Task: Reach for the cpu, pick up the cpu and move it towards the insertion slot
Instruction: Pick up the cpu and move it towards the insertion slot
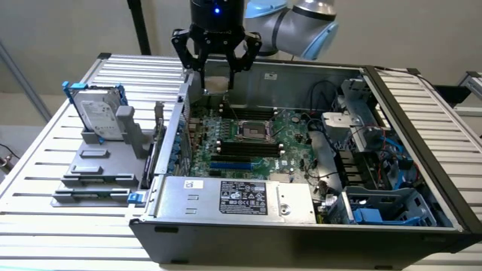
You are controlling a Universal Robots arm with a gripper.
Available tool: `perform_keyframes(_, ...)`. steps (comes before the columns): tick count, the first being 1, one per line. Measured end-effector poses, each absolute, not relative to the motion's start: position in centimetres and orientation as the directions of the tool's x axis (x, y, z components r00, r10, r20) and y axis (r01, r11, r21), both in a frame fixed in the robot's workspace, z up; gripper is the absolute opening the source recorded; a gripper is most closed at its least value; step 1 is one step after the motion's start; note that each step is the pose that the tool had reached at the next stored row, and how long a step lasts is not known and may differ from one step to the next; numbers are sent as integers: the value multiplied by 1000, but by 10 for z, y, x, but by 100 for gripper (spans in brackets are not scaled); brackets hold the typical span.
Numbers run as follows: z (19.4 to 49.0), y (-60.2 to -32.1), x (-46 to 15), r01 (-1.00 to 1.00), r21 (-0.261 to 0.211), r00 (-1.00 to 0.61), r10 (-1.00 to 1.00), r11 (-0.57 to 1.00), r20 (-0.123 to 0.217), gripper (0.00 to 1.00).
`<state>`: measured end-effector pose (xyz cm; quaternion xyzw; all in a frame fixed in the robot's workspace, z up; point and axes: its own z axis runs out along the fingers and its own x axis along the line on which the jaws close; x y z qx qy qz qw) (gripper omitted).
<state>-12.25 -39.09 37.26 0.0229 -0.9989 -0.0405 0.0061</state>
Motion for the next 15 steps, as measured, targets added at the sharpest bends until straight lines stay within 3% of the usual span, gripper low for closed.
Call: perform_keyframes(15,358,-371,-62,-45,44,-999,-46,998,12,54)
